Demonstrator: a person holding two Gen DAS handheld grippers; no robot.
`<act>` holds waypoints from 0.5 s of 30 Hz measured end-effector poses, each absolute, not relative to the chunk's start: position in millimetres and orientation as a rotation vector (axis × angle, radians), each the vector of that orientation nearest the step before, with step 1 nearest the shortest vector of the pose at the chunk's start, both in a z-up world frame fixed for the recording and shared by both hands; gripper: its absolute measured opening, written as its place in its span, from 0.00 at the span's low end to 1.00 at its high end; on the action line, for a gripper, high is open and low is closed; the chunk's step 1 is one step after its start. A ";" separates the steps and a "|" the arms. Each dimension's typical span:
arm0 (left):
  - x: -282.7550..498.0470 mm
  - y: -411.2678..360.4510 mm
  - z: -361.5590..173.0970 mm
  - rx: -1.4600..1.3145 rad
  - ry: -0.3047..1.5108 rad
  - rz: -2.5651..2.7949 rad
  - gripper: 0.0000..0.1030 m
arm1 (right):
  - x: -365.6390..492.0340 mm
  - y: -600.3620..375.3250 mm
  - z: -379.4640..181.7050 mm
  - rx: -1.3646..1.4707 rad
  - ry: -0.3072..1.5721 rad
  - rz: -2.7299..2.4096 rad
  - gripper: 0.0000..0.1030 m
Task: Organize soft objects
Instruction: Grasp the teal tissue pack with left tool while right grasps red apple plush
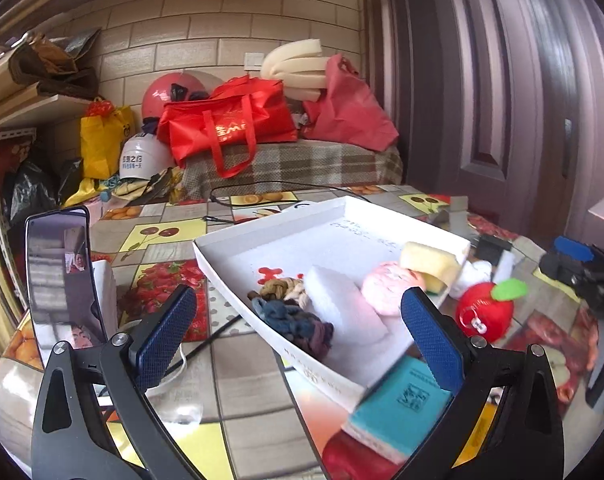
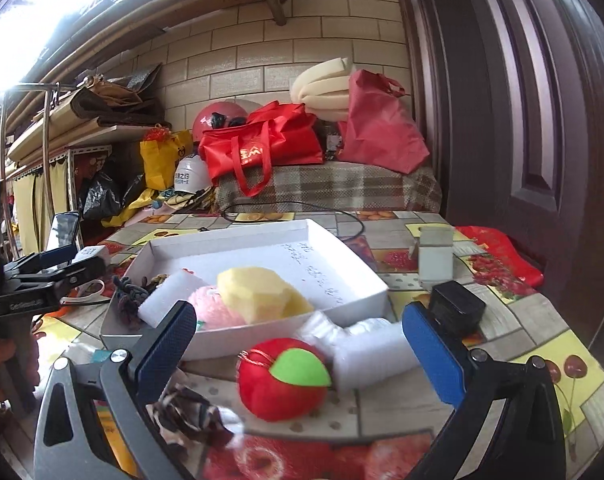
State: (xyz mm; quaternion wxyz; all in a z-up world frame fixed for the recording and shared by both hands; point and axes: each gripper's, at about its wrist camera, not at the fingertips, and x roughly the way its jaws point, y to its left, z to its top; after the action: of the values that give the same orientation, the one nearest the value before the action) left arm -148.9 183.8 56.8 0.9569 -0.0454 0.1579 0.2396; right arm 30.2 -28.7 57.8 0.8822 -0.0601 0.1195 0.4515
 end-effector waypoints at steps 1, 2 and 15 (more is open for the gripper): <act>-151.5 179.1 55.0 -0.083 0.345 0.454 1.00 | 34.8 -35.7 57.2 -0.119 0.266 0.924 1.00; -152.7 175.4 53.0 -0.079 0.378 0.420 1.00 | 39.7 -42.3 56.3 -0.113 0.289 0.912 1.00; -131.5 161.1 25.1 -0.075 0.678 0.227 0.93 | 65.6 -56.3 33.0 -0.169 0.572 1.012 0.97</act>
State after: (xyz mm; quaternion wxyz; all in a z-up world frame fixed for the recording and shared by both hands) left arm -131.5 161.1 25.1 0.9361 -0.0368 0.3318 0.1109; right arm 65.6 -56.3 33.0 0.8323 -0.0798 0.2699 0.4775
